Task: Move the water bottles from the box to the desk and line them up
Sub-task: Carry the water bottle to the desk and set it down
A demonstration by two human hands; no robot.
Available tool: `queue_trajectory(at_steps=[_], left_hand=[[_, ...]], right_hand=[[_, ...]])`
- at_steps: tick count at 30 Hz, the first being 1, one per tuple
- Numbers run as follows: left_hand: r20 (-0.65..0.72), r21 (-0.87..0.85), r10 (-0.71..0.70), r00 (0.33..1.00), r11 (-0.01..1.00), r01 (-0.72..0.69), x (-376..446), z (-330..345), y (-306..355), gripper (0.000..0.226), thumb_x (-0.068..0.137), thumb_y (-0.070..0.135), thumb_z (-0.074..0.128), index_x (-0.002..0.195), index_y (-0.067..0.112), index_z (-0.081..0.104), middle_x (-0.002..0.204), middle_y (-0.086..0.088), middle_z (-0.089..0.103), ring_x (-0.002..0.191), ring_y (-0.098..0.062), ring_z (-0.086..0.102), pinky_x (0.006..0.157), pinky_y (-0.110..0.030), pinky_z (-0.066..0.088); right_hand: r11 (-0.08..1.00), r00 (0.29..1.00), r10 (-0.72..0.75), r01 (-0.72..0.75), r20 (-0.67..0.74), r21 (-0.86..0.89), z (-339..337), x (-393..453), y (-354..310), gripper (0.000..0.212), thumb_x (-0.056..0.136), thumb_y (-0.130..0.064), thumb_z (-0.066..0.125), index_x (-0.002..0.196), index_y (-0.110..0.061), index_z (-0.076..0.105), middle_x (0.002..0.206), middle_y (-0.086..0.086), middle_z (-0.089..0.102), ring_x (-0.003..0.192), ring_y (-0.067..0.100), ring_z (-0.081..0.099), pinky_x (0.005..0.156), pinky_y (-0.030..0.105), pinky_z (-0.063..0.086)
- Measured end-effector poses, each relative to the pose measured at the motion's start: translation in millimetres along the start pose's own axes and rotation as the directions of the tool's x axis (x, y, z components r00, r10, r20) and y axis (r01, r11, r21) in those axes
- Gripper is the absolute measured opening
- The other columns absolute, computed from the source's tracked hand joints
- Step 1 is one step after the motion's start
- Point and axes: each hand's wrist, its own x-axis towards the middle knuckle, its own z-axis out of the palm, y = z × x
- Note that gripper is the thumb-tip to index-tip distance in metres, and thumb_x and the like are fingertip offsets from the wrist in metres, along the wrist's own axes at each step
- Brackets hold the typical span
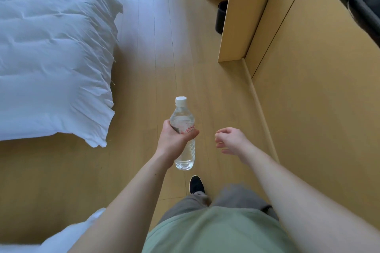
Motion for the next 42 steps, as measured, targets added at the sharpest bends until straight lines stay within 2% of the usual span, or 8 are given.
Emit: queue_trajectory(at_steps=[14, 20, 26, 29, 36, 42], left_hand=[[0.005, 0.072, -0.039, 0.999, 0.997, 0.039, 174, -12, 87, 0.061, 0.072, 0.025, 0.089, 0.118, 0.022, 0.050, 0.110, 0.001, 0.067, 0.098, -0.015, 0.069, 0.084, -0.036, 0.057], [-0.023, 0.090, -0.050, 0.998, 0.995, 0.052, 263, -8, 153, 0.060, 0.073, 0.022, 0.088, 0.119, 0.022, 0.049, 0.110, 0.000, 0.067, 0.096, -0.014, 0.069, 0.079, -0.032, 0.056], [-0.050, 0.077, -0.025, 0.998, 0.997, 0.029, 351, 3, 227, 0.065, 0.071, 0.023, 0.089, 0.122, 0.021, 0.048, 0.109, 0.001, 0.067, 0.096, -0.013, 0.069, 0.085, -0.035, 0.057], [-0.058, 0.063, -0.018, 0.998, 0.998, 0.022, 387, 8, 252, 0.064, 0.070, 0.026, 0.089, 0.120, 0.022, 0.049, 0.108, 0.001, 0.068, 0.095, -0.013, 0.070, 0.086, -0.037, 0.058], [-0.047, 0.053, -0.039, 0.998, 0.998, 0.042, 484, 8, 300, 0.063, 0.072, 0.025, 0.089, 0.120, 0.021, 0.049, 0.108, 0.000, 0.067, 0.096, -0.013, 0.069, 0.077, -0.031, 0.054], [-0.007, 0.081, -0.045, 0.999, 0.996, 0.045, 587, -13, 351, 0.063, 0.072, 0.026, 0.090, 0.119, 0.022, 0.048, 0.109, 0.001, 0.067, 0.097, -0.013, 0.068, 0.078, -0.031, 0.054]], right_hand=[[1.000, 0.999, 0.026, -0.026, 0.027, 0.006, -14, 148, -140, 0.020, 0.096, -0.017, 0.058, 0.115, -0.012, 0.062, 0.102, 0.006, 0.069, 0.086, 0.018, 0.065, 0.095, 0.043, 0.054], [0.999, 0.997, 0.016, -0.014, 0.076, -0.033, -37, 235, -230, 0.019, 0.095, -0.019, 0.057, 0.112, -0.016, 0.062, 0.105, 0.004, 0.070, 0.089, 0.017, 0.068, 0.091, 0.040, 0.056], [0.998, 0.992, -0.034, 0.040, 0.123, -0.047, -50, 305, -328, 0.019, 0.092, -0.017, 0.058, 0.111, -0.015, 0.063, 0.098, 0.004, 0.069, 0.084, 0.017, 0.067, 0.082, 0.036, 0.055], [0.996, 0.989, -0.043, 0.054, 0.141, -0.071, -56, 332, -362, 0.015, 0.094, -0.020, 0.058, 0.108, -0.018, 0.063, 0.104, 0.004, 0.071, 0.091, 0.019, 0.069, 0.087, 0.039, 0.057], [0.998, 0.992, -0.041, 0.047, 0.122, -0.047, -67, 405, -441, 0.012, 0.094, -0.020, 0.059, 0.106, -0.020, 0.062, 0.103, 0.004, 0.071, 0.086, 0.016, 0.068, 0.089, 0.040, 0.056], [0.999, 0.997, -0.042, 0.044, 0.069, -0.026, -64, 474, -527, 0.015, 0.095, -0.020, 0.059, 0.109, -0.017, 0.063, 0.104, 0.006, 0.071, 0.089, 0.018, 0.068, 0.091, 0.041, 0.056]])
